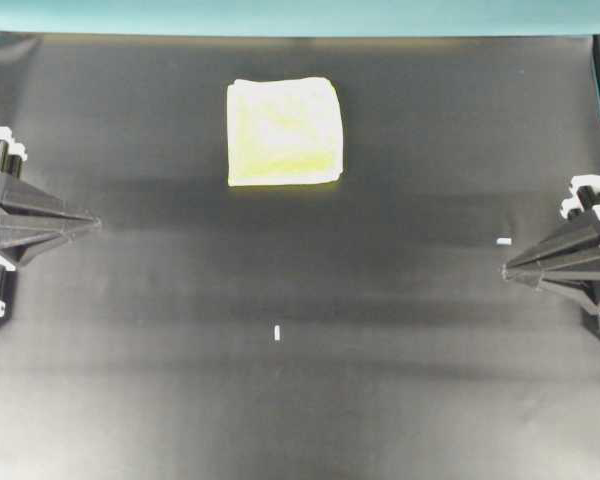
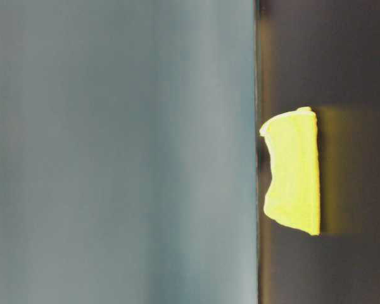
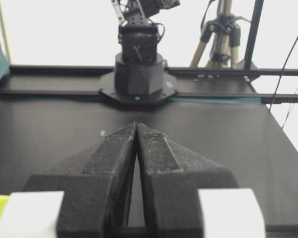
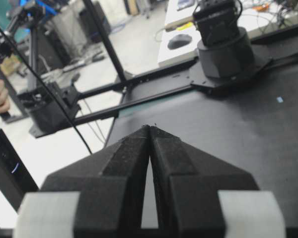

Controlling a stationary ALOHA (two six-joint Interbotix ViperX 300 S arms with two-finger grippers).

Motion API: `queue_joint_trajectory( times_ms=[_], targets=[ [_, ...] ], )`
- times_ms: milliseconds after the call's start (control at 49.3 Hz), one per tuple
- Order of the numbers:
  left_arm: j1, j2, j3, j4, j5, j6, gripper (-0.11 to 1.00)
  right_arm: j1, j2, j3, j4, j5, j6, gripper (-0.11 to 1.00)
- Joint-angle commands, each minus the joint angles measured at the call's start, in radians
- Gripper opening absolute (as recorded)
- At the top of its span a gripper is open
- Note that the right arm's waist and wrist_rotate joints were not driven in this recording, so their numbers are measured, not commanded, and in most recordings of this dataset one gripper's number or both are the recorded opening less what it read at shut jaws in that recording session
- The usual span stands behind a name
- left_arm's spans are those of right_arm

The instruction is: Push a yellow cloth with the left arm to wipe the desk.

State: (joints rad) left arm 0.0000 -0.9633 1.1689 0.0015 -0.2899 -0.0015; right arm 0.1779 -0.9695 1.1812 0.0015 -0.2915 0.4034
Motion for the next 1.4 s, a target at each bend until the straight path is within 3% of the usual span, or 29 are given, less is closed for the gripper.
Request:
queue_joint_trajectory(
  times_ms=[0, 81, 264, 548, 730, 811, 994, 1075, 1379],
  targets=[
    [0.009, 0.041, -0.018, 0.041, 0.003, -0.012, 0.06, 0.000, 0.011, -0.015, 0.000, -0.005, 0.000, 0.03],
    [0.023, 0.092, -0.038, 0.041, 0.006, -0.015, 0.00, 0.000, 0.011, -0.012, 0.000, 0.018, 0.002, 0.02],
    [0.067, 0.291, -0.130, 0.041, 0.006, -0.012, 0.00, 0.000, 0.009, -0.011, 0.000, 0.072, 0.000, 0.00],
    [0.285, 0.646, -0.278, 0.041, -0.046, -0.014, 0.00, 0.000, 0.003, -0.012, 0.000, 0.080, 0.000, 0.00],
    [0.370, 0.850, -0.405, 0.041, -0.052, -0.012, 0.02, 0.000, 0.003, -0.012, 0.002, 0.100, 0.000, 0.00],
    [0.396, 0.946, -0.477, 0.041, -0.026, -0.012, 0.13, 0.000, 0.003, -0.011, 0.002, 0.098, 0.002, 0.00],
    [0.420, 1.135, -0.609, 0.041, 0.017, -0.017, 0.67, 0.000, 0.003, -0.012, 0.000, 0.101, 0.000, 0.00],
    [0.423, 1.207, -0.652, 0.041, 0.029, -0.017, 0.85, 0.000, 0.002, -0.011, 0.000, 0.101, 0.002, 0.00],
    [0.433, 1.345, -0.686, 0.041, 0.041, -0.015, 0.83, 0.000, -0.002, -0.009, 0.002, 0.103, 0.000, 0.00]
  ],
)
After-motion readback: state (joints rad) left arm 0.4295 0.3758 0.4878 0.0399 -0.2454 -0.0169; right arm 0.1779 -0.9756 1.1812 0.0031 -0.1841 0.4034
